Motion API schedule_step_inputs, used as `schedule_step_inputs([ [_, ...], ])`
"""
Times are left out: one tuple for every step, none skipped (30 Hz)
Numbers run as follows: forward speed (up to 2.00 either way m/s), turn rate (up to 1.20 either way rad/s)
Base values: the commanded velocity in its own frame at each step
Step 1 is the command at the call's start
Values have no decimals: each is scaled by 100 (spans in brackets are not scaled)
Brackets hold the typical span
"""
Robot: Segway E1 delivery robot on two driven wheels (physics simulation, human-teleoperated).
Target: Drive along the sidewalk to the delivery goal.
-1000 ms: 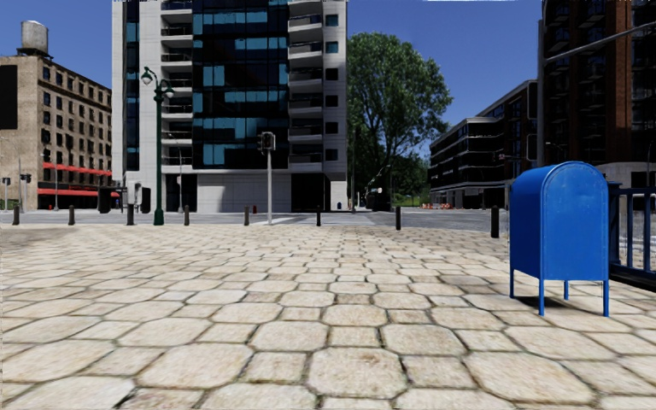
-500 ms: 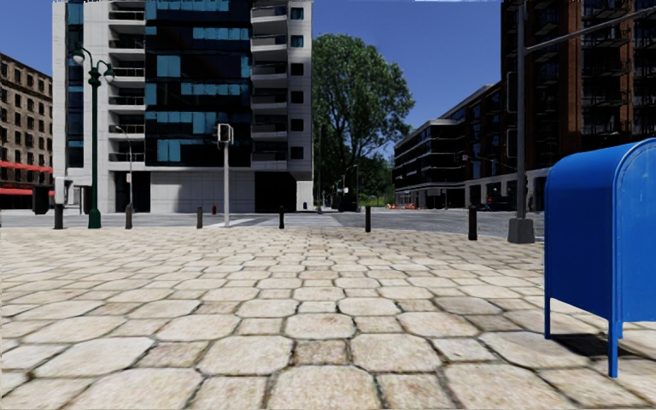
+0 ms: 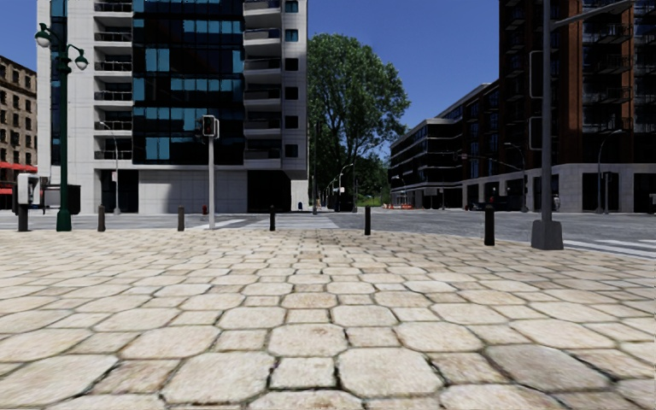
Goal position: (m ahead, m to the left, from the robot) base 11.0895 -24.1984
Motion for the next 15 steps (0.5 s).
schedule_step_inputs([
  [198, 0],
  [198, -9],
  [198, -12],
  [198, -12],
  [198, -12],
  [198, -12],
  [198, -17],
  [198, -22],
  [198, -24],
  [198, -27],
  [198, -27],
  [198, -28],
  [198, -36],
  [198, -46],
  [198, -46],
])
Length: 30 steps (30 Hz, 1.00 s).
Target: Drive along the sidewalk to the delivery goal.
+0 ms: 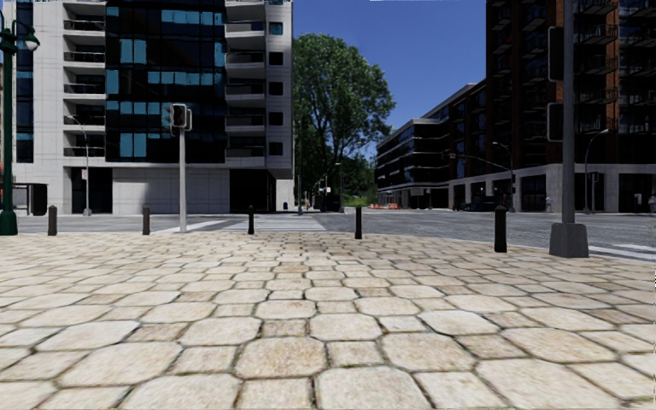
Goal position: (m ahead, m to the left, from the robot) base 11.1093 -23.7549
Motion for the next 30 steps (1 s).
schedule_step_inputs([
  [198, -49],
  [198, -52],
  [198, -56],
  [198, -62],
  [197, -65],
  [190, -65],
  [186, -65],
  [185, -65],
  [185, -65],
  [185, -65],
  [185, -65],
  [185, -65],
  [185, -65],
  [185, -65],
  [185, -65],
  [185, -65],
  [185, -62],
  [185, -60],
  [185, -60],
  [185, -60],
  [185, -59],
  [185, -59],
  [185, -58],
  [185, -57],
  [185, -57],
  [186, -56],
  [187, -56],
  [187, -56],
  [188, -56],
  [188, -56],
])
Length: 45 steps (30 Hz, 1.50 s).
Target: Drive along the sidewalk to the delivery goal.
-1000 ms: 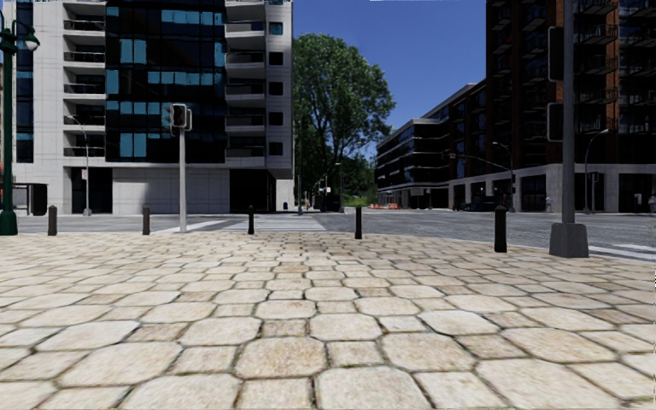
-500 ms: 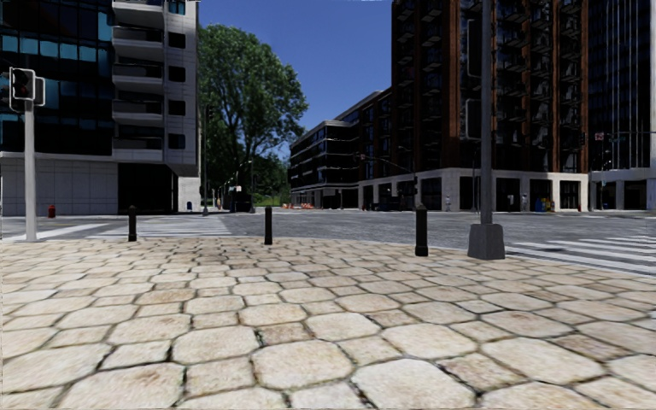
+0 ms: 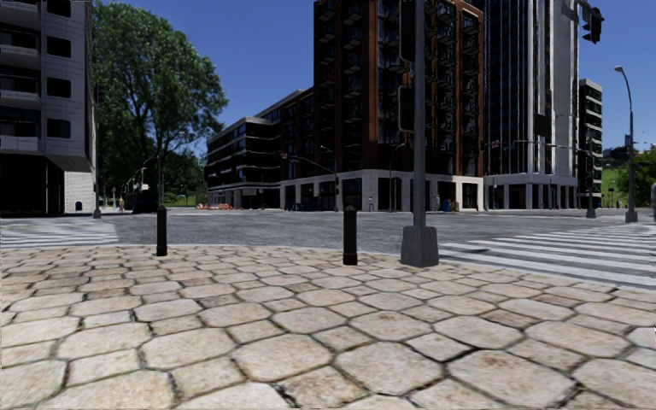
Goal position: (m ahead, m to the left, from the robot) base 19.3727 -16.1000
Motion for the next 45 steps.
schedule_step_inputs([
  [188, -56],
  [188, -56],
  [188, -56],
  [188, -56],
  [188, -56],
  [188, -56],
  [188, -57],
  [188, -57],
  [188, -58],
  [188, -58],
  [188, -58],
  [189, -58],
  [189, -58],
  [189, -58],
  [190, -58],
  [190, -58],
  [190, -58],
  [190, -58],
  [190, -58],
  [191, -58],
  [191, -58],
  [191, -58],
  [191, -58],
  [191, -58],
  [191, -58],
  [191, -58],
  [191, -58],
  [191, -58],
  [191, -58],
  [191, -58],
  [191, -58],
  [191, -58],
  [191, -58],
  [191, -58],
  [191, -58],
  [191, -58],
  [191, -58],
  [191, -58],
  [191, -58],
  [191, -58],
  [191, -58],
  [191, -58],
  [191, -58],
  [191, -58],
  [191, -58],
])
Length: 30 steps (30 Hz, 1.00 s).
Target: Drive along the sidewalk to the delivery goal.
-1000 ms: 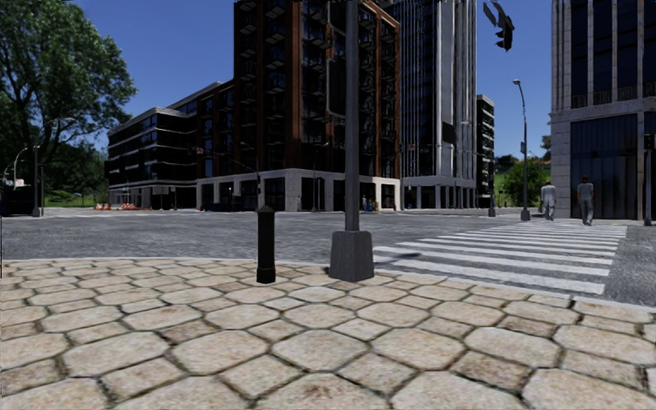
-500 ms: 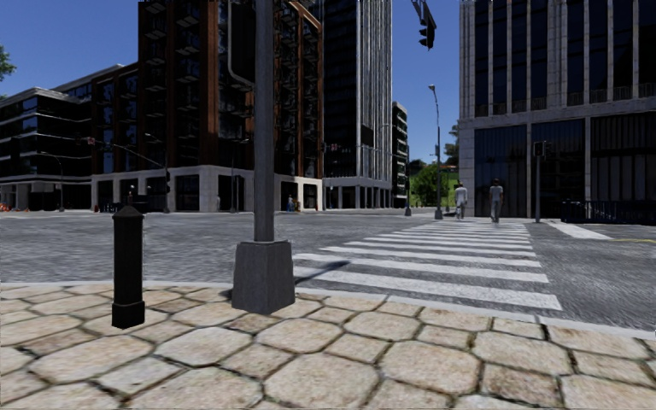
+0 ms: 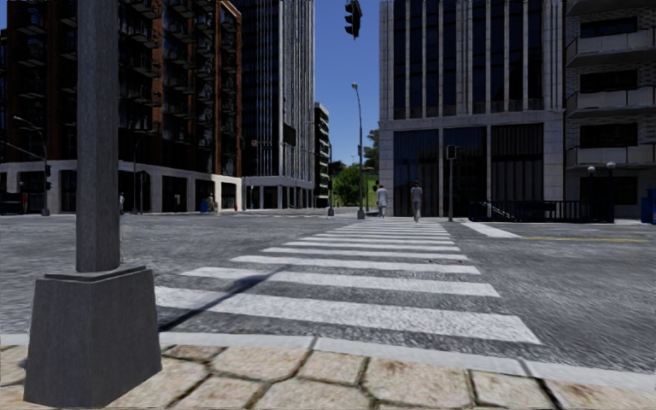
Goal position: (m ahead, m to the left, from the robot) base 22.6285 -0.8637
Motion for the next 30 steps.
schedule_step_inputs([
  [191, -58],
  [191, -58],
  [191, -58],
  [191, -58],
  [191, -58],
  [191, -58],
  [191, -55],
  [191, -53],
  [191, -52],
  [191, -52],
  [191, -52],
  [191, -52],
  [191, -52],
  [191, -52],
  [191, -52],
  [191, -52],
  [191, -52],
  [191, -52],
  [191, -51],
  [191, -3],
  [191, -3],
  [191, 0],
  [191, 0],
  [191, 0],
  [191, 0],
  [191, 0],
  [191, 0],
  [191, 0],
  [191, 0],
  [191, 0],
])
